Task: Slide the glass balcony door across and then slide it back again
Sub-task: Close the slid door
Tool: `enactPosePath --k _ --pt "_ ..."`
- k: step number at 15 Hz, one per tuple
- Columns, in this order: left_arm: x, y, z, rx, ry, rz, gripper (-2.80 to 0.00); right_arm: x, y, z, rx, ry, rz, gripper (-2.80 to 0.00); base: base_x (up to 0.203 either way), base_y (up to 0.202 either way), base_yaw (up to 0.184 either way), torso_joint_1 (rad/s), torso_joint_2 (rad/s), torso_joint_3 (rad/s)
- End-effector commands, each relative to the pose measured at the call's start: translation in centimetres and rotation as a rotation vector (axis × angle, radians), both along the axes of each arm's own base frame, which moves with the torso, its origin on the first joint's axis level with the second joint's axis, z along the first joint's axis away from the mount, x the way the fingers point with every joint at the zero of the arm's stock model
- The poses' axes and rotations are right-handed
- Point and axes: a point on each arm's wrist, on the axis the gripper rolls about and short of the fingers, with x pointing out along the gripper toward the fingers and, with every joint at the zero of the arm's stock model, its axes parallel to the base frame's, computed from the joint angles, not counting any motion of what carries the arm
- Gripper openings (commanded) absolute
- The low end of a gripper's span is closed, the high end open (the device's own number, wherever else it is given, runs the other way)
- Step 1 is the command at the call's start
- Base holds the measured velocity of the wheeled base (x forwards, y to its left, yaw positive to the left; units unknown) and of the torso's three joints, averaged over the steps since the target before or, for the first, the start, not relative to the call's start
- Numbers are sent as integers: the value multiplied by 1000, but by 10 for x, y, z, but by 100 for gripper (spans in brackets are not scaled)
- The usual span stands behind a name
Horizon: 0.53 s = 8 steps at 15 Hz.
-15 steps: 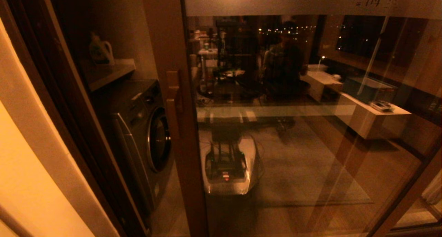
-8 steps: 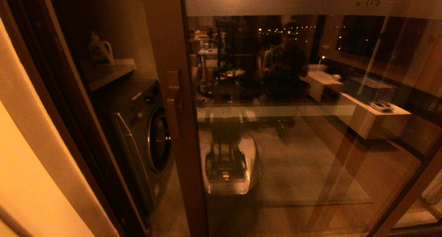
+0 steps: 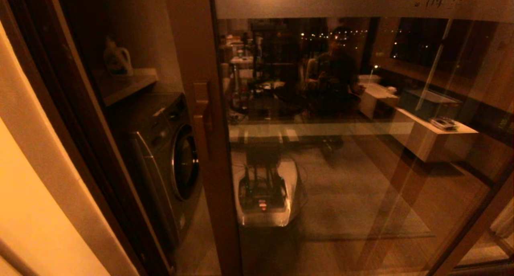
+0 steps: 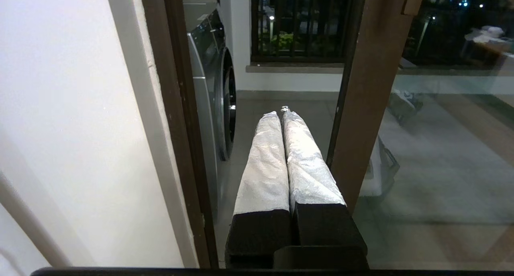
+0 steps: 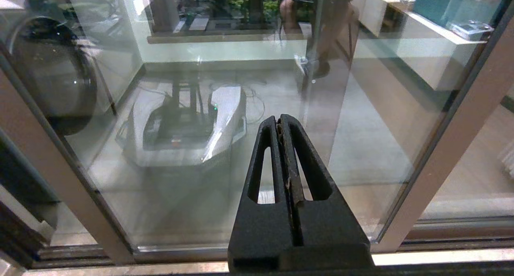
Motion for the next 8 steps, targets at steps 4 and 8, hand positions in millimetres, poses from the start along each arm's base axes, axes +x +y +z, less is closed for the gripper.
enactPosePath --k 4,8 --pt "3 0 -11 3 43 0 -280 0 0 0 0 2 0 -280 0 0 0 0 0 0" --pt "3 0 -8 122 34 1 -280 0 0 0 2 2 -1 -280 0 0 0 0 0 0"
